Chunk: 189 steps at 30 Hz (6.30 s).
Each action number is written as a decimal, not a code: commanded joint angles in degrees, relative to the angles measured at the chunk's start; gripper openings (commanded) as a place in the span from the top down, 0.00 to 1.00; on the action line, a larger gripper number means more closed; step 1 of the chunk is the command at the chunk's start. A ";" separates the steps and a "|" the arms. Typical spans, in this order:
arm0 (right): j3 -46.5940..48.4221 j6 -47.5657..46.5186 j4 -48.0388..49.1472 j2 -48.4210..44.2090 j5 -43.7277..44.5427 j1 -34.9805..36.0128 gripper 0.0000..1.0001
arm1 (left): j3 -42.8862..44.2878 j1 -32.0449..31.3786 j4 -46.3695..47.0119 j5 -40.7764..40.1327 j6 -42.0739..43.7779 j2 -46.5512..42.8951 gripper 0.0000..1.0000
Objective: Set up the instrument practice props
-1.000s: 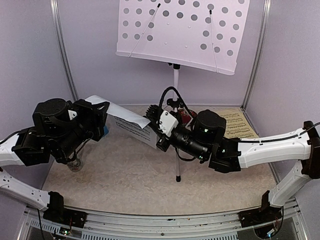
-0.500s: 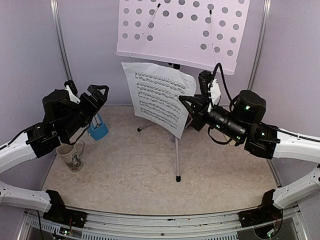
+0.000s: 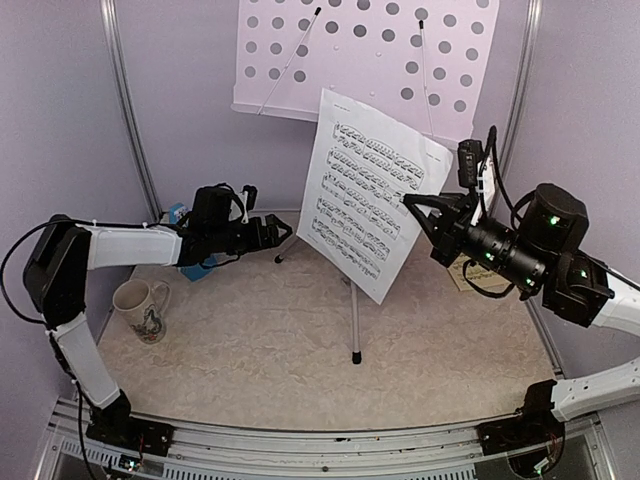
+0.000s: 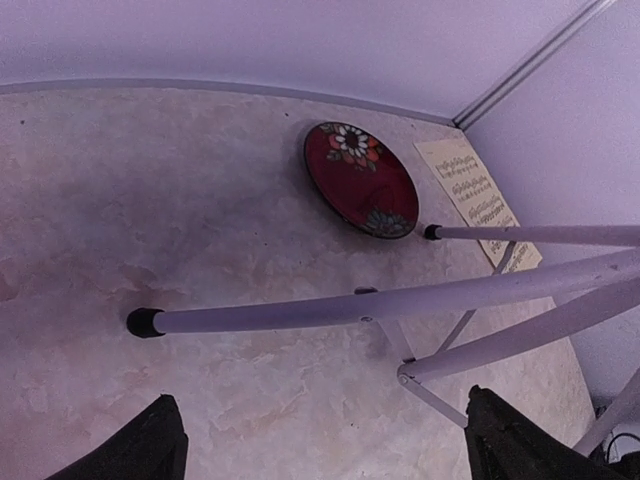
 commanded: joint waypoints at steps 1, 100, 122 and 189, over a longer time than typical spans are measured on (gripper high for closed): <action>-1.96 2.80 -3.88 -2.17 1.74 -0.33 1.00 | 0.84 -0.62 6.20 7.68 5.25 3.39 0.09; 57.52 -19.17 -29.12 14.31 19.53 -0.53 1.00 | 42.24 -34.91 -7.10 -38.83 49.67 -10.12 0.48; 64.25 -20.75 -27.23 22.59 9.91 -12.76 1.00 | 57.86 -32.05 -14.13 -39.61 53.29 1.10 0.70; 66.29 -25.37 -21.88 27.44 5.05 -13.74 1.00 | 41.88 -33.49 15.37 -47.24 64.24 -4.82 1.00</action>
